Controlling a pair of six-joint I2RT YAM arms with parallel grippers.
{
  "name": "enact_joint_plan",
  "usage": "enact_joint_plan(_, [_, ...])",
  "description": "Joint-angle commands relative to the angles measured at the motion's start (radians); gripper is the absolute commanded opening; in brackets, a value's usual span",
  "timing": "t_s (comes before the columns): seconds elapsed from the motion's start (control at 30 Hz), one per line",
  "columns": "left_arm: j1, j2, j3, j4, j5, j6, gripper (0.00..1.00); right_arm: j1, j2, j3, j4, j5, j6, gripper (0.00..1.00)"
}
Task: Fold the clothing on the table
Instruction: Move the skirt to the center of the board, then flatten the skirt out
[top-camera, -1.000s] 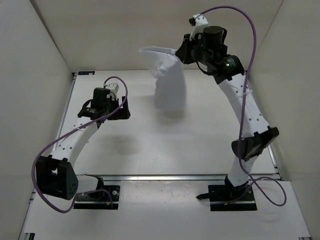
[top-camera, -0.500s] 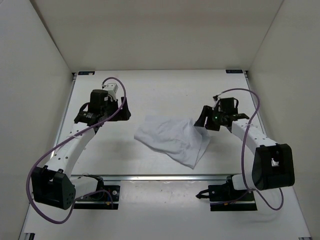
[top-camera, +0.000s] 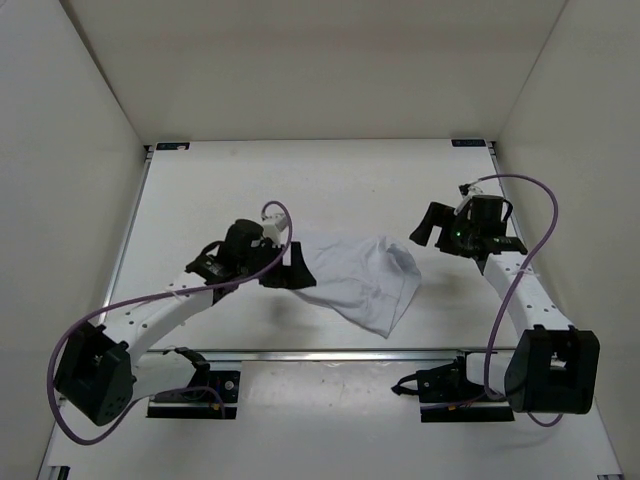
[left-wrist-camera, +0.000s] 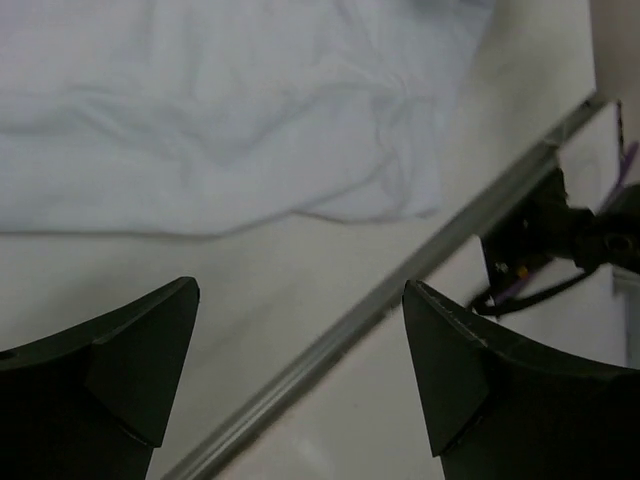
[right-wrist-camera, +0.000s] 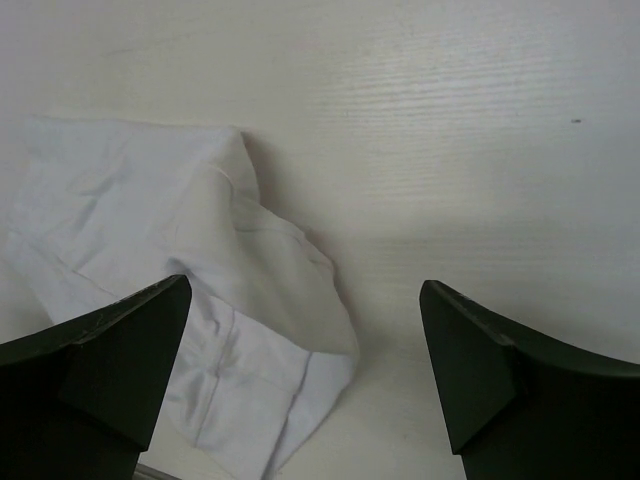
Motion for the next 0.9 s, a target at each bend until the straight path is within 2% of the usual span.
enact_joint_plan(0.0, [-0.077,-0.004,-0.074,0.182,0.133,-0.169,0.93,-0.032,0.015,-0.072,-0.011,-0.010,-0.040,0.94])
enact_joint_plan(0.07, [-0.106,-0.004,-0.106,0.253,0.130,-0.227,0.93,-0.023,0.015,-0.089,0.005,-0.030,-0.038,0.91])
enact_joint_plan(0.13, [-0.105,-0.003,-0.146,0.310,0.111,-0.279,0.91,-0.013,0.024,-0.102,0.034,-0.039,-0.026,0.83])
enact_joint_plan(0.17, [-0.106,0.002,-0.161,0.358,0.102,-0.299,0.90,0.001,0.046,-0.109,0.035,-0.047,-0.019,0.82])
enact_joint_plan(0.27, [-0.105,0.028,-0.143,0.353,0.045,-0.304,0.89,0.056,0.098,-0.097,0.069,-0.053,-0.009,0.81])
enact_joint_plan(0.3, [-0.099,0.040,-0.140,0.351,0.039,-0.301,0.89,0.073,0.125,-0.100,0.081,-0.067,-0.005,0.77])
enact_joint_plan(0.4, [-0.092,0.071,-0.106,0.321,0.022,-0.276,0.88,0.107,0.170,-0.094,0.129,-0.084,0.014,0.58])
enact_joint_plan(0.47, [-0.080,0.071,-0.096,0.321,0.014,-0.269,0.88,0.128,0.196,-0.082,0.160,-0.099,0.026,0.40])
enact_joint_plan(0.5, [-0.063,0.070,-0.097,0.321,0.017,-0.267,0.87,0.147,0.227,-0.073,0.173,-0.111,0.029,0.37])
enact_joint_plan(0.6, [-0.030,0.041,-0.100,0.281,0.013,-0.258,0.88,0.181,0.288,-0.028,0.189,-0.145,0.043,0.12])
enact_joint_plan(0.67, [-0.013,0.024,-0.100,0.265,0.017,-0.253,0.89,0.219,0.334,0.024,0.216,-0.175,0.066,0.05])
enact_joint_plan(0.87, [-0.046,0.053,-0.048,0.206,-0.015,-0.189,0.90,0.345,0.413,0.266,0.203,-0.211,0.078,0.00])
